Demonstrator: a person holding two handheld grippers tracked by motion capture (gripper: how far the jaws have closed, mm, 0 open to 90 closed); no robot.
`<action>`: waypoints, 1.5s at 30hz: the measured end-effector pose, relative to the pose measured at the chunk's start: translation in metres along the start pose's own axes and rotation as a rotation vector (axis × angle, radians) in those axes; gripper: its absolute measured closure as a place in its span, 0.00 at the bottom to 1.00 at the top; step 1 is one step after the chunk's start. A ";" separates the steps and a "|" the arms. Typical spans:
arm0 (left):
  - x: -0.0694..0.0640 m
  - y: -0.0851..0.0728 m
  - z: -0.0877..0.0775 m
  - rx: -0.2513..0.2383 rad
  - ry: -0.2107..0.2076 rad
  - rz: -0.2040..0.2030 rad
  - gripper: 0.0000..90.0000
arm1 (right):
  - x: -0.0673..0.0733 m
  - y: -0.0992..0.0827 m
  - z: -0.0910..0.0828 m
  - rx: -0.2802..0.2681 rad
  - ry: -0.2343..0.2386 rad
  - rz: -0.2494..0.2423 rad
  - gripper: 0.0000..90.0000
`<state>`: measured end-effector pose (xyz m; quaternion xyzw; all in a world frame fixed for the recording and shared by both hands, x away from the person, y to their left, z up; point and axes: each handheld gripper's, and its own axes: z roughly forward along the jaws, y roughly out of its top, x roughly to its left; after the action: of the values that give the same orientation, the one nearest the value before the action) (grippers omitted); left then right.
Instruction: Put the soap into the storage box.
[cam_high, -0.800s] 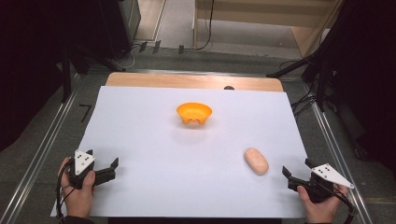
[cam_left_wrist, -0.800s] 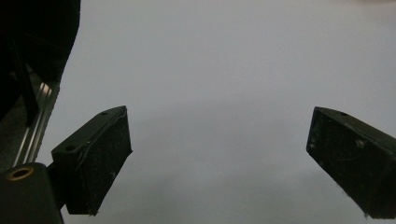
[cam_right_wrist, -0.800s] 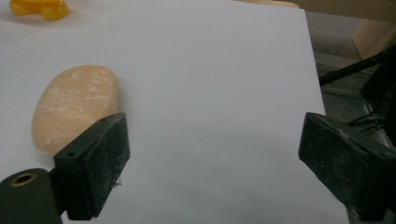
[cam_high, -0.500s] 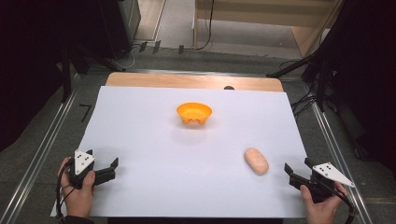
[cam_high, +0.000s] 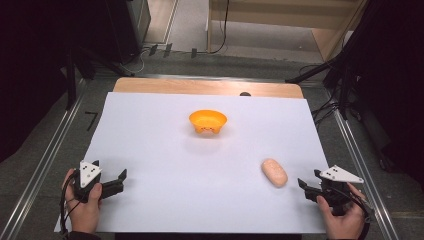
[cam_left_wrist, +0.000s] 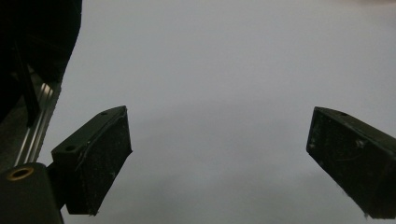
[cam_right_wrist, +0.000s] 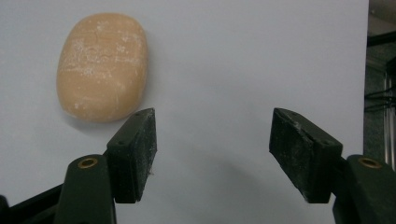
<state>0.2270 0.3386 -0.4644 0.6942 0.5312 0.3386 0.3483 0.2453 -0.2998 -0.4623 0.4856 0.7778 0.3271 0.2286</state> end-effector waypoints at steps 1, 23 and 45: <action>0.000 0.000 0.000 -0.001 0.002 -0.001 0.07 | 0.001 0.002 0.000 0.023 -0.011 -0.005 0.37; -0.001 0.000 0.000 0.002 0.013 0.008 0.07 | 0.012 0.037 0.014 0.298 0.053 -0.002 0.33; -0.002 0.000 -0.001 -0.005 0.012 0.010 0.08 | 0.021 0.065 0.030 0.446 0.076 0.014 0.26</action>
<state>0.2259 0.3373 -0.4645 0.6938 0.5290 0.3459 0.3453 0.2966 -0.2520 -0.4360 0.5169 0.8354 0.1669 0.0840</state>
